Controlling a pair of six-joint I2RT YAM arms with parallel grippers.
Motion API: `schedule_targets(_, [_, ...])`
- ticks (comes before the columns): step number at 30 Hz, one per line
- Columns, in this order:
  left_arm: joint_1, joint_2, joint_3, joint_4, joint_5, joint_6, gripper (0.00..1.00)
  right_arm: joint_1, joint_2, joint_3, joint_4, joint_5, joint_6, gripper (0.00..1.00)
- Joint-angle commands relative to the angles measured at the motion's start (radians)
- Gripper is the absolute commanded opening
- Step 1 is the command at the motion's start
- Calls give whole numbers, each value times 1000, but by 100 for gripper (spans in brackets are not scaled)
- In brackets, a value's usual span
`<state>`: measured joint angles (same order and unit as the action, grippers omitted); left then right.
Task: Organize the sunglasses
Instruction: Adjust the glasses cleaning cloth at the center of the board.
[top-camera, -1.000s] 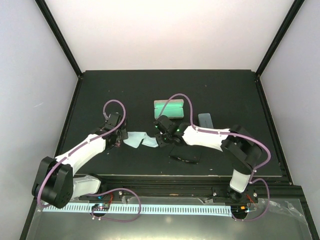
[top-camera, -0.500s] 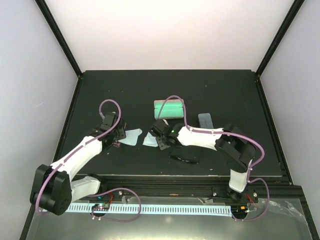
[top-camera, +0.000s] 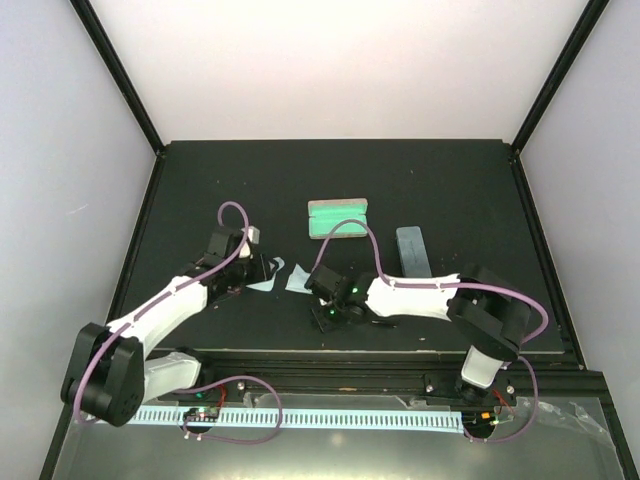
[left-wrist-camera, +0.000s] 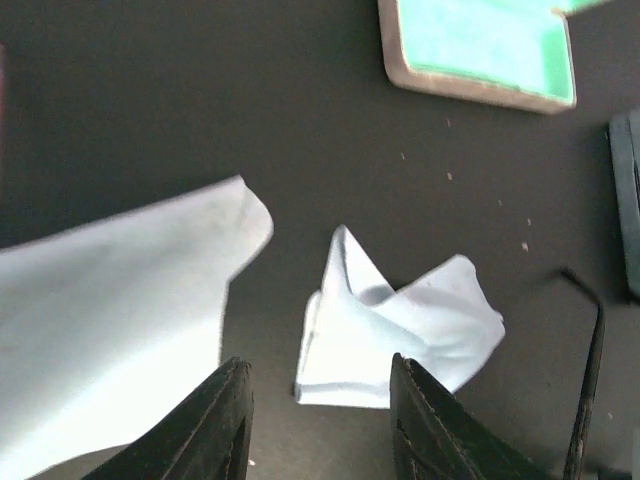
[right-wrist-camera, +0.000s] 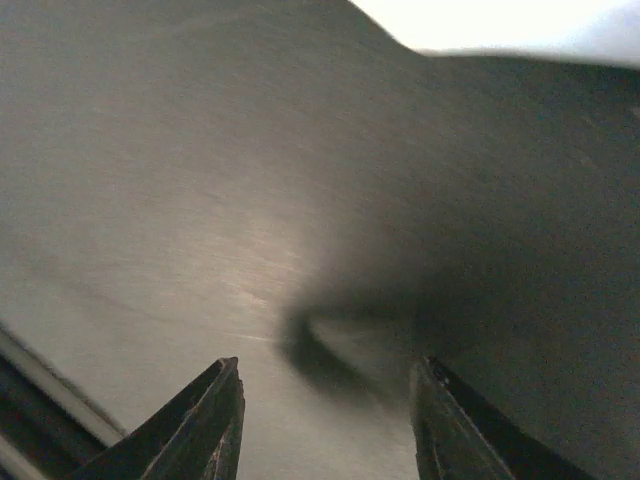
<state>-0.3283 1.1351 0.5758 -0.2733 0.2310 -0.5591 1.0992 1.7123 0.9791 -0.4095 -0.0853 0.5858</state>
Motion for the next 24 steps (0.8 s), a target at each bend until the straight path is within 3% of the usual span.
schedule_targets(1, [-21, 69, -26, 138, 185, -30, 38, -11, -20, -36, -58, 154, 113, 47])
schedule_targets(5, [-41, 130, -21, 173, 226, -35, 39, -45, -46, -60, -116, 305, 187, 48])
schedule_targets(10, [-64, 206, -11, 176, 224, -33, 40, -106, -65, -84, -115, 370, 198, 51])
schedule_targets(19, [-94, 288, 17, 121, 148, -31, 40, -116, -70, -3, 48, 195, -64, 53])
schedule_targets(24, [-100, 326, 34, 98, 108, -22, 41, -126, 21, 95, 89, 188, -203, 56])
